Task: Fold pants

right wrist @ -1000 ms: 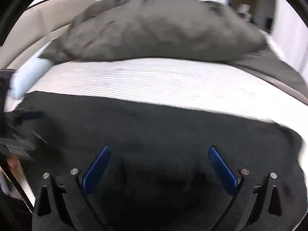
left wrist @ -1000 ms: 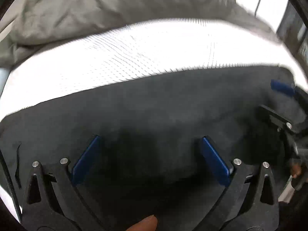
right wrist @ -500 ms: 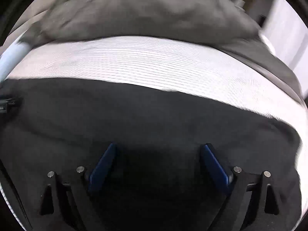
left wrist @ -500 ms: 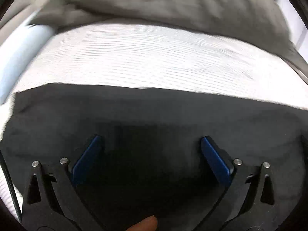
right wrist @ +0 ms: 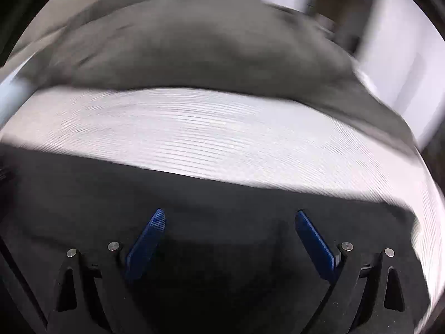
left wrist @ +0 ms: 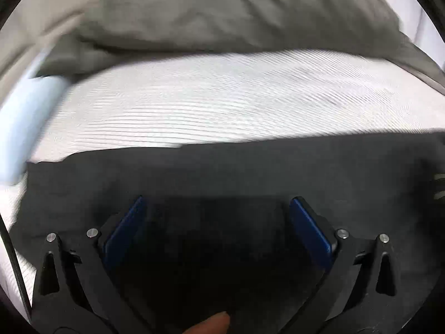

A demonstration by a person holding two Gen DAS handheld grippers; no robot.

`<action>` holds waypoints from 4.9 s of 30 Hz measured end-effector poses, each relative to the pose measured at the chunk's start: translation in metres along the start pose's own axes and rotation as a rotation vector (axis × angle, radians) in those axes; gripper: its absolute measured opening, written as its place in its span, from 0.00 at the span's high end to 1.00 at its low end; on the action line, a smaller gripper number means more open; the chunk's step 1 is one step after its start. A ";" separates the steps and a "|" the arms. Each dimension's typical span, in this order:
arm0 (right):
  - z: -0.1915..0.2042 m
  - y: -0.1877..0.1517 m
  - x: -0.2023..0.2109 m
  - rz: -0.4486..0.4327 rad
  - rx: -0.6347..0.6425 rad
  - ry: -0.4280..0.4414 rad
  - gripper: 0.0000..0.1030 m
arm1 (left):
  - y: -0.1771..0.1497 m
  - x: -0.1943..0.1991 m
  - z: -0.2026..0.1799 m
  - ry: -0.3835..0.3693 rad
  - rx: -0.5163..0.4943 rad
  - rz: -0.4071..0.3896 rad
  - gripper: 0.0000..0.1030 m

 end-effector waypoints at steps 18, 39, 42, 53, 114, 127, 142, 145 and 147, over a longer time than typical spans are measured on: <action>-0.169 -0.050 -0.001 0.143 -0.030 -0.434 0.05 | -0.003 -0.029 -0.039 -0.059 -0.009 0.038 0.00; -0.243 -0.114 0.063 0.098 -0.302 -0.338 0.04 | -0.018 -0.013 -0.131 -0.187 -0.060 0.019 0.00; -0.195 -0.095 0.083 0.025 -0.124 -0.267 0.04 | -0.018 -0.012 -0.129 -0.173 -0.062 0.014 0.00; -0.159 -0.133 0.100 0.183 0.057 -0.196 0.04 | -0.016 -0.015 -0.121 -0.173 -0.059 -0.010 0.00; -0.135 -0.062 0.048 0.056 0.013 -0.247 0.14 | -0.029 0.011 -0.113 -0.191 -0.105 -0.022 0.00; -0.119 -0.118 0.109 0.141 -0.046 0.015 0.03 | -0.030 0.014 -0.110 -0.189 -0.093 -0.029 0.00; -0.141 -0.070 0.109 -0.025 -0.135 -0.154 0.01 | -0.032 0.017 -0.109 -0.177 -0.092 -0.033 0.00; -0.095 -0.039 0.063 0.005 -0.105 0.004 0.01 | -0.033 0.018 -0.108 -0.180 -0.090 -0.037 0.00; -0.058 -0.033 0.058 0.036 -0.035 0.005 0.01 | -0.033 0.018 -0.106 -0.185 -0.089 -0.040 0.00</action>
Point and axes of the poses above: each gripper's, at about its wrist camera, not at the fingertips, and x roughly against the way its jaws point, z to its left, y to its top, the point moved 4 cm from there along -x, roughly the way its jaws point, and after that the axes turned 10 degrees about -z, right-handed, at the moved point
